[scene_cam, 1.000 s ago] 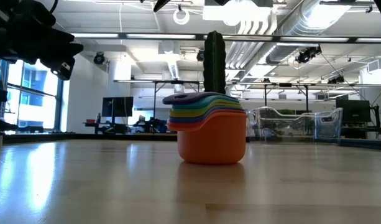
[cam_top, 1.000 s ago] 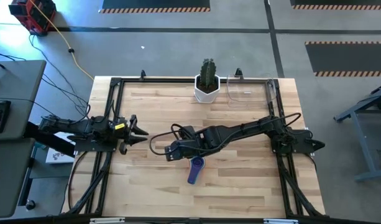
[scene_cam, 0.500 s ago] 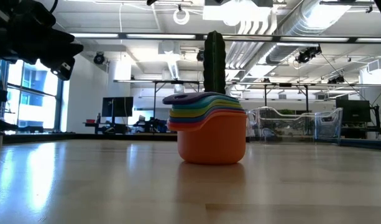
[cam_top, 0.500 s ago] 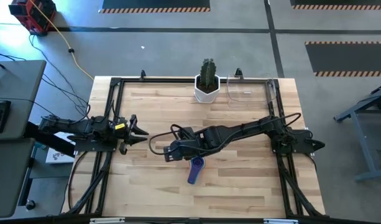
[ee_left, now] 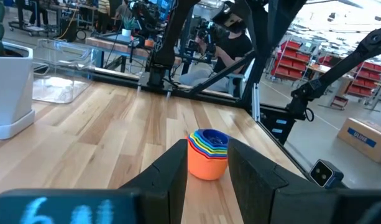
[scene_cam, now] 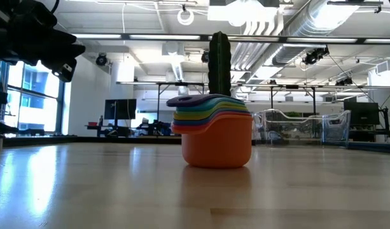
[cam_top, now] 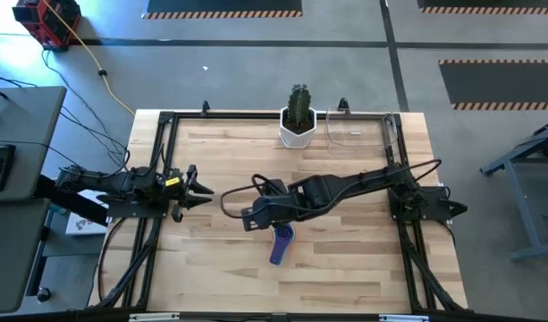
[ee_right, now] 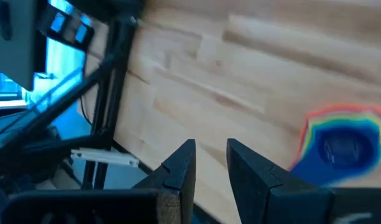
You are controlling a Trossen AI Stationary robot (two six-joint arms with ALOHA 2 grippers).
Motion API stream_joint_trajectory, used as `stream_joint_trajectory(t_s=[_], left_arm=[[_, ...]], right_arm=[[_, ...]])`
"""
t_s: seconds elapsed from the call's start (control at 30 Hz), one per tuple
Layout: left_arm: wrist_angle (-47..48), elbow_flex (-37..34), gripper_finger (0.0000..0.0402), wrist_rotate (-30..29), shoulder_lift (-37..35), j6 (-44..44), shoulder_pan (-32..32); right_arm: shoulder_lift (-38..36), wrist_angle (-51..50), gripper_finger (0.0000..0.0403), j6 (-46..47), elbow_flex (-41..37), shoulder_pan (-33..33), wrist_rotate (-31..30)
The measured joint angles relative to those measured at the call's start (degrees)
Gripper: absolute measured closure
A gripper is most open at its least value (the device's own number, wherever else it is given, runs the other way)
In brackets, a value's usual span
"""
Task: Nest measuring cups in basket
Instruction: Put the measuring cups into the transparent bin
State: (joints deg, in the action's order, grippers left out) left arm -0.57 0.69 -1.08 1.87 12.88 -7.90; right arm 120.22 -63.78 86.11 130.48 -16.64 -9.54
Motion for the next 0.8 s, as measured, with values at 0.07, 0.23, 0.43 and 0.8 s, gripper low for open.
stream_joint_trajectory(t_s=[0.07,0.23,0.43,0.8], left_arm=[[0.0,0.0,0.0298,0.0,0.0,0.0,0.0],[0.0,0.0,0.0298,0.0,0.0,0.0,0.0],[0.0,0.0,0.0298,0.0,0.0,0.0,0.0],[0.0,0.0,0.0298,0.0,0.0,0.0,0.0]], right_arm=[[0.0,-1.2,0.0321,1.5,0.0,-0.3,1.8],[0.0,-4.2,0.0321,5.6,0.0,-2.2,0.5],[0.6,-5.6,0.0321,9.2,-0.1,-3.2,-4.2],[6.1,-4.4,0.0321,-0.8,-0.1,3.1,-2.6]])
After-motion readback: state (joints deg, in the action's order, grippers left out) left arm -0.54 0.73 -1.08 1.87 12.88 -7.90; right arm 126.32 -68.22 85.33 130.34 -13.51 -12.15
